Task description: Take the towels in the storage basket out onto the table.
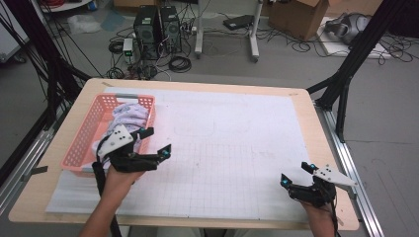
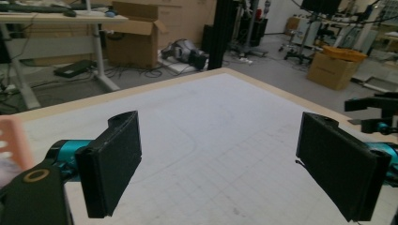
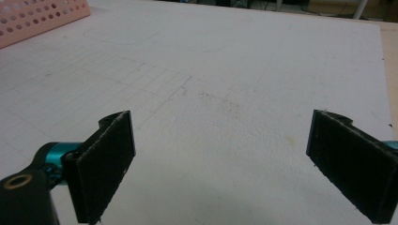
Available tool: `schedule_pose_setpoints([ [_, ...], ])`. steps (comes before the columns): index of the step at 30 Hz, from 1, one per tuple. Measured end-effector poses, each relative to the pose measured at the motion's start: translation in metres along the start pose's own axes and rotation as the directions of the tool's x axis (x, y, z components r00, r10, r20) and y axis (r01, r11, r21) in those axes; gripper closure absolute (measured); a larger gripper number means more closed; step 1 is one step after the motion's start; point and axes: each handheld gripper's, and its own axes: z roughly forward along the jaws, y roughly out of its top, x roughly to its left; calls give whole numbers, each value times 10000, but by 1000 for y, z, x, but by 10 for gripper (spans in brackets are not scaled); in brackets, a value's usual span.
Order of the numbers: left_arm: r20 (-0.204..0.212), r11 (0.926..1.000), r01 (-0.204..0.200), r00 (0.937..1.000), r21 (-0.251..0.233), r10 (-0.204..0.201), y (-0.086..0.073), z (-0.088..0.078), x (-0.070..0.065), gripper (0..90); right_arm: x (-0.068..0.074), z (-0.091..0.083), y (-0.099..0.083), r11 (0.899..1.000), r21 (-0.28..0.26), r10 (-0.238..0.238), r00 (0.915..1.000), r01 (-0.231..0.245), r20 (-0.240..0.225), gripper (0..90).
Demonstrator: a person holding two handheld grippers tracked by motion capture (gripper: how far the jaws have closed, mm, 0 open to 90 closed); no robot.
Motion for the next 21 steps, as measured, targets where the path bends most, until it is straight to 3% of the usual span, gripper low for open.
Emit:
schedule_pose_setpoints([
  [3, -609, 9991, -32, 9981, 417, 58, 12, -12, 25, 148, -1, 1, 0, 9999, -42, 110, 9999, -110, -24, 68],
  [4, -609, 9991, -32, 9981, 417, 58, 12, -12, 25, 148, -1, 1, 0, 9999, -46, 164, 9999, -164, -50, 68],
  [5, -985, 9975, 22, 9951, 703, 47, 17, -19, 39, 147, -1, 2, 0, 9997, -44, 224, 9997, -225, -61, 68],
  [6, -985, 9975, 22, 9951, 703, 47, 17, -19, 39, 147, -1, 2, 0, 9998, -36, 200, 9998, -200, -64, 68],
  [7, -1290, 9948, 126, 9917, 1012, 6, 20, -24, 54, 147, -1, 3, 0, 9998, -34, 179, 9998, -179, -67, 68],
  [10, -1733, 9836, 333, 9849, 1774, -21, 17, -25, 77, 147, 0, 4, 0, 9999, 28, 139, 9999, -139, -81, 68],
  [11, -1733, 9836, 333, 9849, 1774, -21, 17, -25, 77, 147, 0, 4, 0, 9999, 23, 144, 9999, -144, -82, 68],
  [12, -2100, 9758, 544, 9777, 2120, -89, 13, -23, 90, 147, 0, 4, 0, 9999, 42, 158, 9998, -157, -80, 68],
  [14, -2409, 9675, 802, 9703, 2398, -207, 8, -19, 102, 147, 0, 4, 0, 9999, 62, 149, 9999, -149, -72, 68],
  [15, -2409, 9675, 802, 9703, 2398, -207, 8, -19, 102, 147, 0, 4, 0, 9998, 88, 176, 9998, -176, -60, 68],
  [16, -2796, 9538, 940, 9601, 2853, -110, 3, -11, 111, 147, -1, 4, -1, 9998, 94, 187, 9998, -186, -61, 68],
  [17, -2961, 9463, 1003, 9551, 3072, -51, 0, -7, 115, 148, -1, 4, -1, 9998, 92, 194, 9998, -193, -54, 68],
  [19, -3197, 9326, 1031, 9474, 3458, 139, -5, 2, 121, 148, -1, 5, -1, 9998, 108, 148, 9999, -147, -59, 68],
  [21, -3365, 9126, 1168, 9414, 3918, 240, -11, 8, 127, 152, -1, 6, -1, 9998, 175, 85, 9999, -84, -73, 68],
])
